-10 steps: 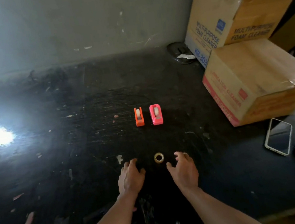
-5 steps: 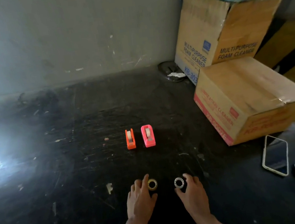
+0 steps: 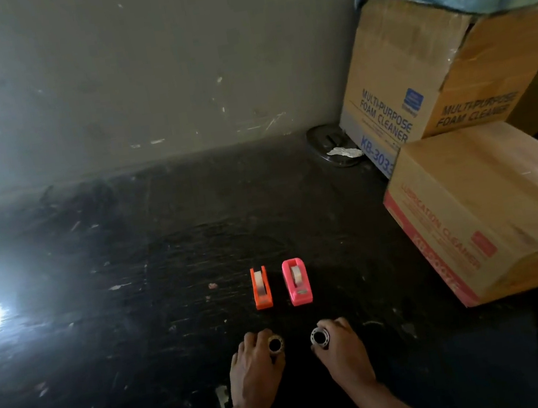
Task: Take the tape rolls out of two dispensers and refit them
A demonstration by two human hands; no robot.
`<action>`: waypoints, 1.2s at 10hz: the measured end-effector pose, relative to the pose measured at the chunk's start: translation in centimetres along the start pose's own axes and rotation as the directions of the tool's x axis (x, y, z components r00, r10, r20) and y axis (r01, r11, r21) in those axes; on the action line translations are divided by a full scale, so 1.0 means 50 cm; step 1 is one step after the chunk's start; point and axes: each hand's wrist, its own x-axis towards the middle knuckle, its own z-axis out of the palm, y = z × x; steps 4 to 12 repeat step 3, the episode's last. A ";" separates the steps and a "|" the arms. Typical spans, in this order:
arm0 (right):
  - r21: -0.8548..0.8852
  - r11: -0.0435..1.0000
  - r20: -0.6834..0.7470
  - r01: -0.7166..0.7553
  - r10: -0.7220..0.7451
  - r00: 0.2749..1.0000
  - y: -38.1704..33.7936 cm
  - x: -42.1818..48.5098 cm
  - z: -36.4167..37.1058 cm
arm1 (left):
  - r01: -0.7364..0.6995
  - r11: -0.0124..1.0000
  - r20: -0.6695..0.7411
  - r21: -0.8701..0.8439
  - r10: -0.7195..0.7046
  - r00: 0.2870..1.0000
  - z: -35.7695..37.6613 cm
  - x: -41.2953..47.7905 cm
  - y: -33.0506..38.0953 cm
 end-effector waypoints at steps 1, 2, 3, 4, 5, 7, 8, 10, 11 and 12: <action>0.009 1.000 -0.001 0.001 -0.001 1.000 -0.029 0.027 0.016 | -0.002 1.000 0.016 0.006 0.002 1.000 -0.004 0.026 -0.007; 0.019 1.000 -0.012 -0.007 0.008 1.000 -0.042 0.052 0.024 | -0.001 1.000 0.028 -0.009 0.001 1.000 0.001 0.056 -0.011; 0.109 0.993 -0.031 -0.050 0.053 0.998 -0.034 0.056 0.034 | 0.038 0.999 0.043 -0.037 -0.037 0.998 -0.001 0.066 -0.001; 0.109 0.993 -0.031 -0.050 0.053 0.998 -0.034 0.056 0.034 | 0.038 0.999 0.043 -0.037 -0.037 0.998 -0.001 0.066 -0.001; 0.109 0.993 -0.031 -0.050 0.053 0.998 -0.034 0.056 0.034 | 0.038 0.999 0.043 -0.037 -0.037 0.998 -0.001 0.066 -0.001; 0.109 0.993 -0.031 -0.050 0.053 0.998 -0.034 0.056 0.034 | 0.038 0.999 0.043 -0.037 -0.037 0.998 -0.001 0.066 -0.001; 0.109 0.993 -0.031 -0.050 0.053 0.998 -0.034 0.056 0.034 | 0.038 0.999 0.043 -0.037 -0.037 0.998 -0.001 0.066 -0.001; 0.109 0.993 -0.031 -0.050 0.053 0.998 -0.034 0.056 0.034 | 0.038 0.999 0.043 -0.037 -0.037 0.998 -0.001 0.066 -0.001; 0.109 0.993 -0.031 -0.050 0.053 0.998 -0.034 0.056 0.034 | 0.038 0.999 0.043 -0.037 -0.037 0.998 -0.001 0.066 -0.001; 0.109 0.993 -0.031 -0.050 0.053 0.998 -0.034 0.056 0.034 | 0.038 0.999 0.043 -0.037 -0.037 0.998 -0.001 0.066 -0.001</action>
